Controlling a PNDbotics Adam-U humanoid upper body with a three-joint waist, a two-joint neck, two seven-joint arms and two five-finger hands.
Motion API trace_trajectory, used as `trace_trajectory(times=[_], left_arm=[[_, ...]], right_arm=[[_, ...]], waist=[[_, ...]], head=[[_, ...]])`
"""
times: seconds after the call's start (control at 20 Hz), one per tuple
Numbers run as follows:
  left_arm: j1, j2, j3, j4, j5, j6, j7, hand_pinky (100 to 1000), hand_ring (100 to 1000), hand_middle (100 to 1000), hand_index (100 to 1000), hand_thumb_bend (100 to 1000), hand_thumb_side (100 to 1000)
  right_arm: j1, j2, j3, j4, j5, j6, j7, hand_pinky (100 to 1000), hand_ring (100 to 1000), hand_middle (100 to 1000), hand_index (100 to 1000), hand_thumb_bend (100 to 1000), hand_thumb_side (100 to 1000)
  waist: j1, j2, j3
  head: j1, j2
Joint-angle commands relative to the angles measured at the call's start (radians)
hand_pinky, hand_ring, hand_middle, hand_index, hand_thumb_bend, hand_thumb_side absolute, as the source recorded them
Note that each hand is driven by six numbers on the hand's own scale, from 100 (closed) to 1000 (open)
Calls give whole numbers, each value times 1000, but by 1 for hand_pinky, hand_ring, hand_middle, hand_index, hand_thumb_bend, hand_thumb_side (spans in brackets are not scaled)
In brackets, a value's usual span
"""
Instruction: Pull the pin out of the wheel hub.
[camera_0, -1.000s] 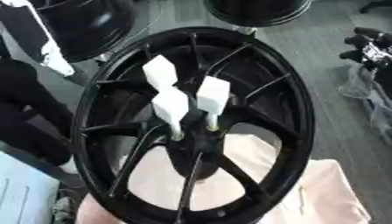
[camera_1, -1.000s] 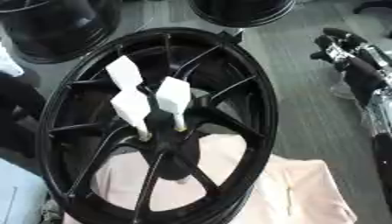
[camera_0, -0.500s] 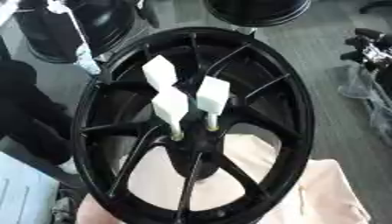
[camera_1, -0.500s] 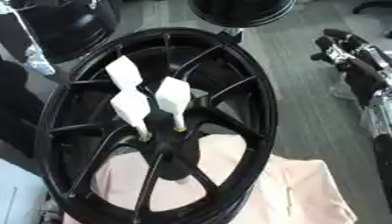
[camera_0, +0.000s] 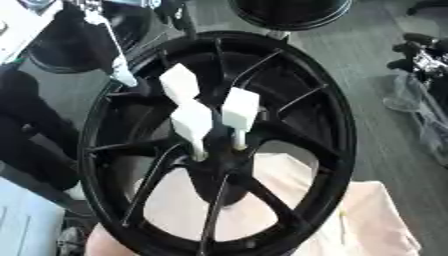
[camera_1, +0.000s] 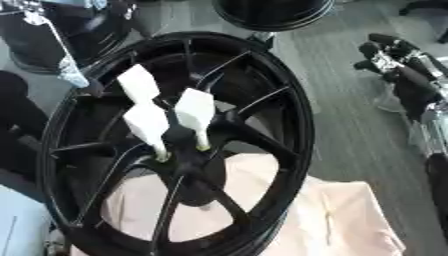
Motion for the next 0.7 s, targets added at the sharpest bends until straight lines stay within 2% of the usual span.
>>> trace_trajectory(times=[0.05, 0.25, 0.35, 0.7], left_arm=[[-28, 7, 3, 7, 4, -82, -71, 849, 850, 791, 859, 610, 130], [-28, -5, -6, 19, 4, -88, -71, 842, 833, 750, 848, 587, 157], [-28, -11, -11, 25, 10, -90, -71, 839, 825, 735, 844, 546, 162], [-22, -19, -26, 43, 9, -93, -71, 838, 814, 708, 829, 543, 181]], right_arm=[[-17, -24, 0, -12, 5, 2, 0, 959, 686, 763, 864, 306, 403], [-20, -23, 0, -12, 6, 3, -1, 959, 686, 763, 864, 298, 396], [-20, -22, 1, -12, 6, 4, -2, 959, 685, 762, 863, 307, 401], [-24, -22, 2, -12, 5, 7, -5, 959, 684, 762, 863, 307, 400]], waist=[[-5, -22, -2], [-5, -20, -4], [-5, -20, -5], [-3, -19, -9]], head=[[2, -15], [2, -16], [2, -16], [5, -17]])
